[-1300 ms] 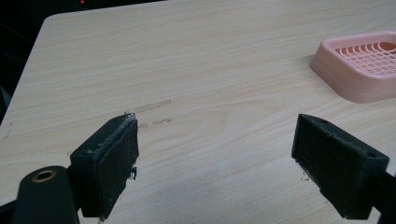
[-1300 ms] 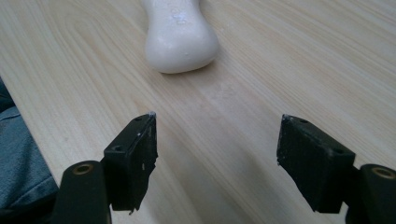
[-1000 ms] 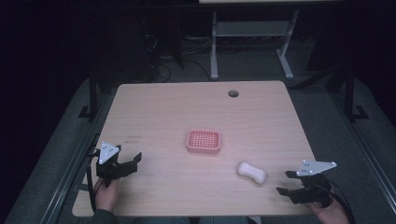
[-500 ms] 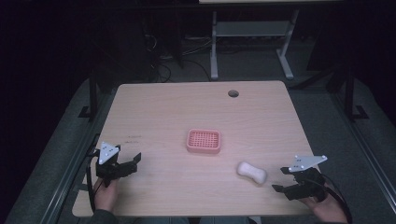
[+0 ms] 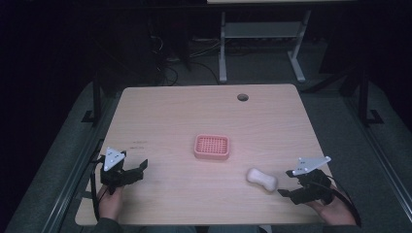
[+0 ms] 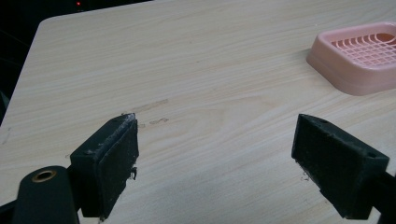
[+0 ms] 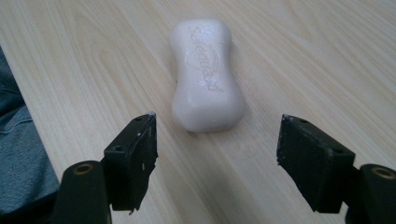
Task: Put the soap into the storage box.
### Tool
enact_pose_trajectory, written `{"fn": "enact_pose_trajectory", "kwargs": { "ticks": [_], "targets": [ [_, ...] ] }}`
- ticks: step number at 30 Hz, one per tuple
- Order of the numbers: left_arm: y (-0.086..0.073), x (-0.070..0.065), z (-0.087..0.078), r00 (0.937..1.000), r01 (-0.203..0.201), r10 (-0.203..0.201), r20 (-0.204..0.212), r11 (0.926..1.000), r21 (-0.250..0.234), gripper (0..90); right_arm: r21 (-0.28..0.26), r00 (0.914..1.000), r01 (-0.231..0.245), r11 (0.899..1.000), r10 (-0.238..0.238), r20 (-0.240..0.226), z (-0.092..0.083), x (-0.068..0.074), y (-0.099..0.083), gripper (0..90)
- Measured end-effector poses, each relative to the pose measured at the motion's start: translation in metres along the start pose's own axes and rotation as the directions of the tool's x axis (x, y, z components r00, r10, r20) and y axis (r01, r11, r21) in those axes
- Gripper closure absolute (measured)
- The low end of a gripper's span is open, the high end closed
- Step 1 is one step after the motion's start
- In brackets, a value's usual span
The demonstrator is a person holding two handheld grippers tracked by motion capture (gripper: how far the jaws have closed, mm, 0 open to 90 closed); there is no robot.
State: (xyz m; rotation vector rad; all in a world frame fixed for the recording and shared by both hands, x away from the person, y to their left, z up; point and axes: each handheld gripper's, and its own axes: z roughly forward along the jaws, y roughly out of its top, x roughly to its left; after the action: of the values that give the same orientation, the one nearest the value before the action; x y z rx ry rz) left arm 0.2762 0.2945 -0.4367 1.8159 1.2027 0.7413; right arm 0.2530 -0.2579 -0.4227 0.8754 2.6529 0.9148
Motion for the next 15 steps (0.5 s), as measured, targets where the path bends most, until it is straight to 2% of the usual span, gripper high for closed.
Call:
{"fn": "enact_pose_trajectory", "kwargs": {
  "ticks": [15],
  "targets": [
    [0.000, -0.002, 0.001, 1.0000, -0.004, 0.004, 0.009, 1.0000, 0.004, 14.1, 0.035, 0.9986, 0.052, 0.998, -0.052, -0.014, 0.008, 0.004, 0.020, 29.3]
  ]
}}
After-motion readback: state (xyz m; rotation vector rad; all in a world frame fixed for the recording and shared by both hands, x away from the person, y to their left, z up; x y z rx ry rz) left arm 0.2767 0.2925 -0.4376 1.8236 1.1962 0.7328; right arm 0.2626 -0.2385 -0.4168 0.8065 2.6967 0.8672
